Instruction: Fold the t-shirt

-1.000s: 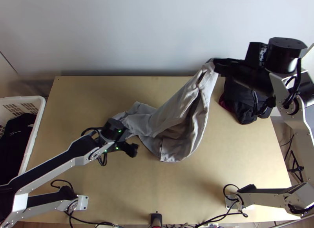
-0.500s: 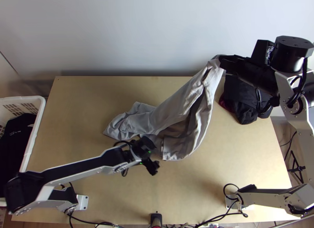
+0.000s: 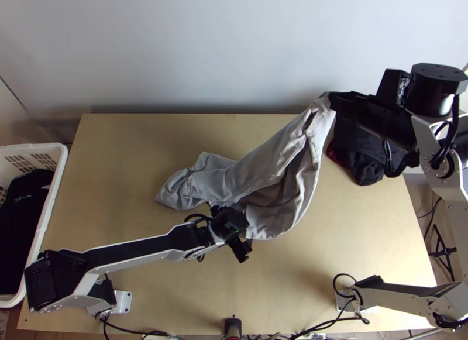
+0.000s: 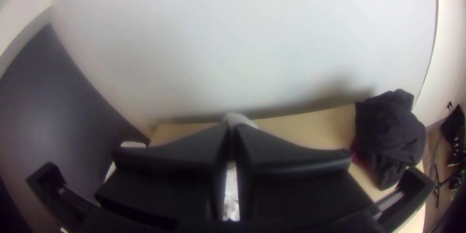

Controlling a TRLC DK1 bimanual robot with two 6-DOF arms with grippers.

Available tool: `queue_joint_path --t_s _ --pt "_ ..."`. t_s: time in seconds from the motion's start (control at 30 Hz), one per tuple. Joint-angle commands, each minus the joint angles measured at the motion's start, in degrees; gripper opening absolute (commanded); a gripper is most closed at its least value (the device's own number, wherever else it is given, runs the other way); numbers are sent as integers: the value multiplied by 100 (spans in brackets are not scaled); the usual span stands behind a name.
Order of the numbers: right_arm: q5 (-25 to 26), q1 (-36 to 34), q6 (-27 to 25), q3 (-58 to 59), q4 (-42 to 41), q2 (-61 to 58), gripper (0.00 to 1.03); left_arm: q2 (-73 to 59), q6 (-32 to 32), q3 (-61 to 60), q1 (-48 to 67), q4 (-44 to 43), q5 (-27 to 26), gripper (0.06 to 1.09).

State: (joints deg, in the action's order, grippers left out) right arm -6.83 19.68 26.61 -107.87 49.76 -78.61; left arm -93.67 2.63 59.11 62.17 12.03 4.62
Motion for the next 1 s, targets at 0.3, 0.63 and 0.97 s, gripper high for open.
queue_joint_path --t_s 0.3,0.63,0.97 --pt "6 -8 2 144 -80 100 3 -723 475 558 -126 440 -524 104" --pt "6 9 -16 126 -115 109 3 -1145 651 549 -364 344 -471 103" --pt "6 1 -60 355 -159 109 3 -767 1125 645 -469 317 -471 32"
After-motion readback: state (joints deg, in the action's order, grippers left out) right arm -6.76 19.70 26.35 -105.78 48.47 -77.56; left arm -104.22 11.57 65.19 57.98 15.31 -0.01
